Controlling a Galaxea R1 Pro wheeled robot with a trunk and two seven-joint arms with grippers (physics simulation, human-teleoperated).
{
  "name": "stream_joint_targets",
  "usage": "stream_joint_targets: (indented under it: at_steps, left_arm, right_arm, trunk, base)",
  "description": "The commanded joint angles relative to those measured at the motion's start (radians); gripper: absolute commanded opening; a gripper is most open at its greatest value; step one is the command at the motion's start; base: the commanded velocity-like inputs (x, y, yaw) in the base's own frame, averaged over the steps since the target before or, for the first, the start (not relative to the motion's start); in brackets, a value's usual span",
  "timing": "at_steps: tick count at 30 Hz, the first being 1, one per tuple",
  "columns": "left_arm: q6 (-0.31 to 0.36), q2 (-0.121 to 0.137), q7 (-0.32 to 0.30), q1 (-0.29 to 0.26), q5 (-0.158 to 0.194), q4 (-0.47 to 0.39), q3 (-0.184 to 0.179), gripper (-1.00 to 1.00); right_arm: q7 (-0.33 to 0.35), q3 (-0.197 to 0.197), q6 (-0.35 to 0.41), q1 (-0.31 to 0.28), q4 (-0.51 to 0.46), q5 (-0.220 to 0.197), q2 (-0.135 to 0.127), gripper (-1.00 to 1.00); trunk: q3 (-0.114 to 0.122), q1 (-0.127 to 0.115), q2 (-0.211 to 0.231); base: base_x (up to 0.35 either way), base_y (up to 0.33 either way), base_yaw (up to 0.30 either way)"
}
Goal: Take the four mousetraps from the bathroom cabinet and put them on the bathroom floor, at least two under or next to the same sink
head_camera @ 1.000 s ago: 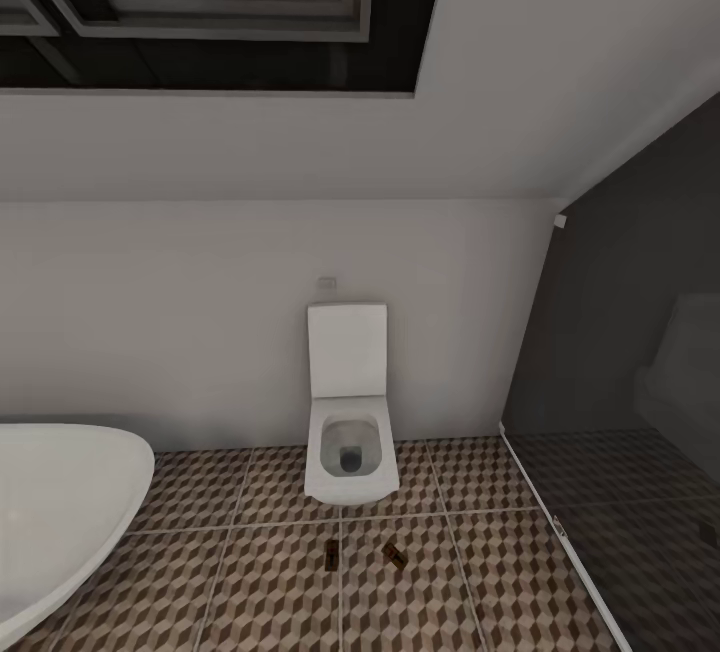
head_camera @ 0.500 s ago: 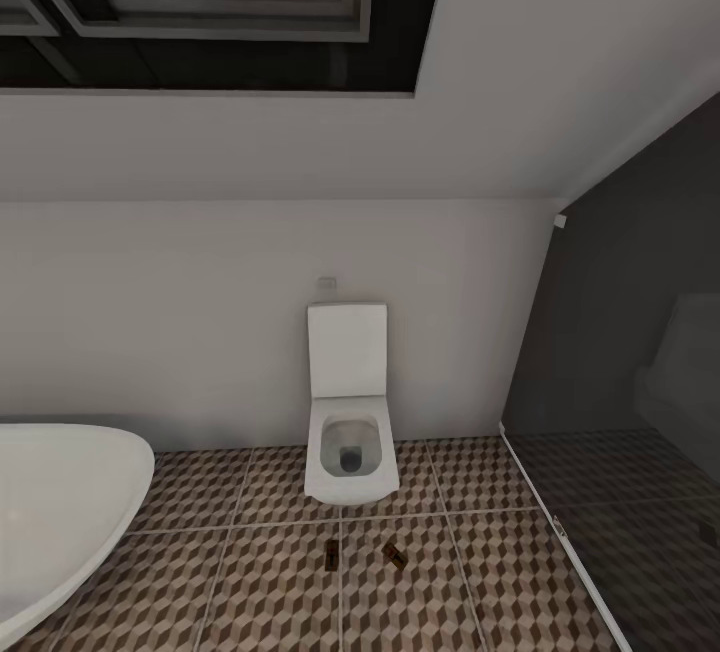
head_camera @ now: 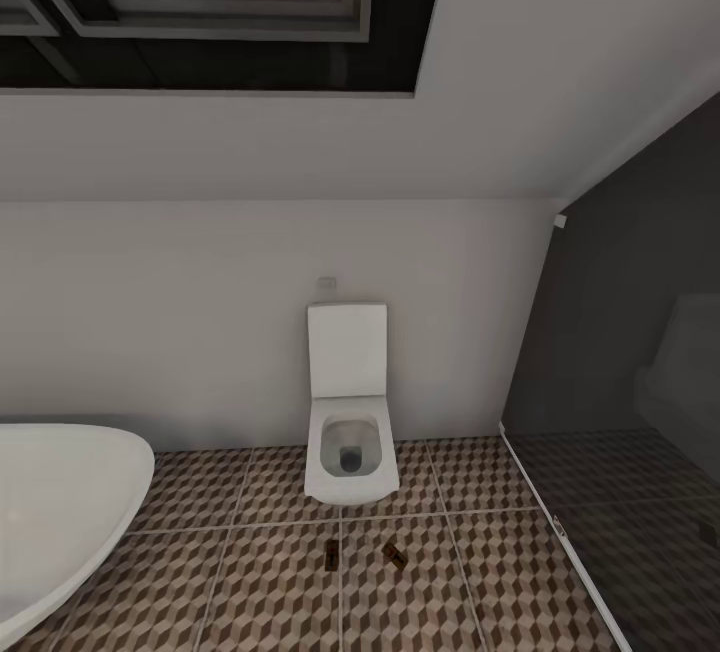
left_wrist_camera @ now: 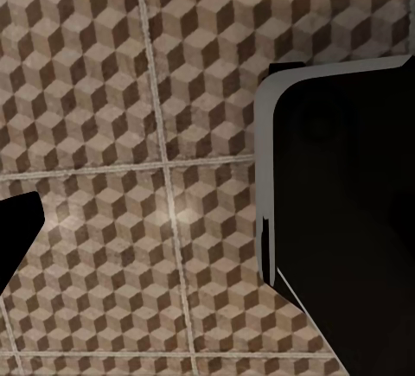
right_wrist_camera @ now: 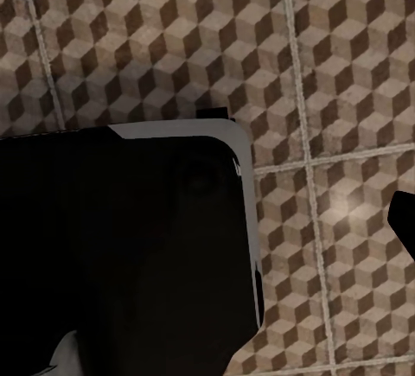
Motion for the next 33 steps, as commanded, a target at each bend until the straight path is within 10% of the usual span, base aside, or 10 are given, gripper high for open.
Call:
stream_joint_targets:
  at_steps: [1,33]
  left_arm:
    - [-0.007,-0.001,0.001,-0.002,0.008,0.004,-0.008,1.00]
    - [-0.007,-0.001,0.001,-0.002,0.008,0.004,-0.009,1.00]
  right_arm:
    - [0.005,0.006,-0.003,-0.001,0.001,-0.011,0.000,1.00]
    - [0.005,0.006,-0.003,-0.001,0.001,-0.011,-0.001,1.00]
  trunk:
    - [-0.002,0.001,-0.002]
    - [-0.002,0.001,-0.002]
  base:
    - [0.000,0.000,0.000]
    - [0.000,0.000,0.000]
